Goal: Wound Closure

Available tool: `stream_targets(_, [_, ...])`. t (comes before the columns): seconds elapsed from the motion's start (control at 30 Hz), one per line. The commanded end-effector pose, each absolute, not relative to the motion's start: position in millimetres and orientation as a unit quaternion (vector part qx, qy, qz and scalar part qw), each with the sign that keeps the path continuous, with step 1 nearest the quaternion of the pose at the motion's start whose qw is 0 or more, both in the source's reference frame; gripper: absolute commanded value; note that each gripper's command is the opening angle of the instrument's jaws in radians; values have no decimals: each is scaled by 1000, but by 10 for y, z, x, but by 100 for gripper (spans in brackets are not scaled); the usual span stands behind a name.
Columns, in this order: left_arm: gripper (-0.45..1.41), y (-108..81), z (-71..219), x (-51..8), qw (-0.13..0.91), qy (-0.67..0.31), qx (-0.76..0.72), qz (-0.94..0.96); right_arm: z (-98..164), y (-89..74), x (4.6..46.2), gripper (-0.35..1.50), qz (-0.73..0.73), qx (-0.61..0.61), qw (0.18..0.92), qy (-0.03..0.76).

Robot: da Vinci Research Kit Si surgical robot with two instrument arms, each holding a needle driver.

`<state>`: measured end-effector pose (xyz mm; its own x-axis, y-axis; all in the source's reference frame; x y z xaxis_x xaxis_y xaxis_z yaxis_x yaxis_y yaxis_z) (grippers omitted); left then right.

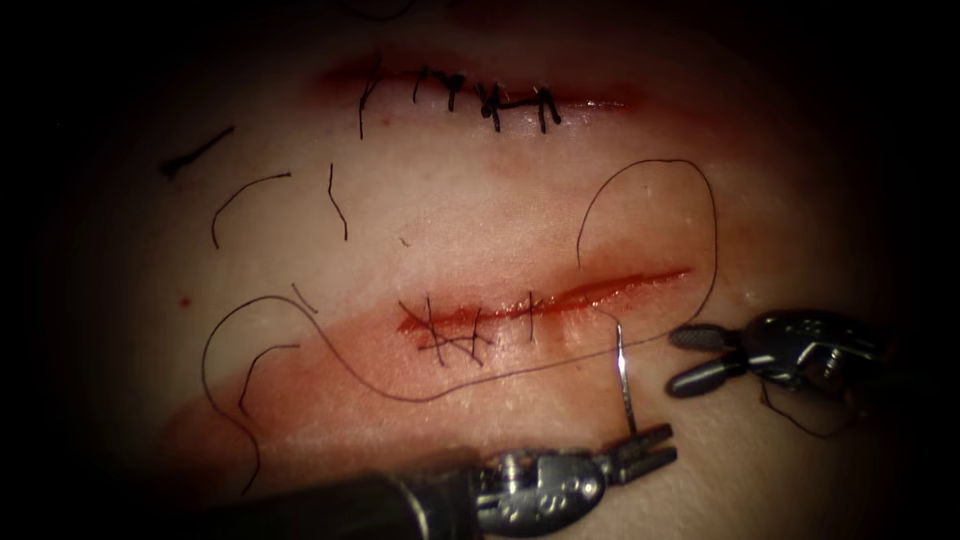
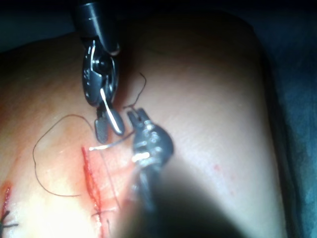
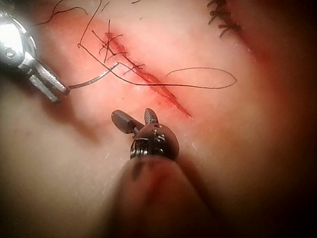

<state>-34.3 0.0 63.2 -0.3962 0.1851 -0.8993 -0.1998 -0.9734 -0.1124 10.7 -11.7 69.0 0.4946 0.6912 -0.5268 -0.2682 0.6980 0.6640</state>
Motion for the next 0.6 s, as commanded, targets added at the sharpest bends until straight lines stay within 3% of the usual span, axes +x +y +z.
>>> stream_targets(0.03, [-45, -4, 634, -348, 115, 6, -540, 834, 690, -120, 114, 130, 289, 264, 821, 414])
stream_targets(0.37, [-45, 2, 643, -342, 107, 11, -543, 833, 664, -116, 122, 126, 311, 320, 766, 463])
stream_targets(0.6, [-45, 5, 662, -338, 105, 19, -538, 836, 668, -124, 144, 113, 329, 383, 719, 478])
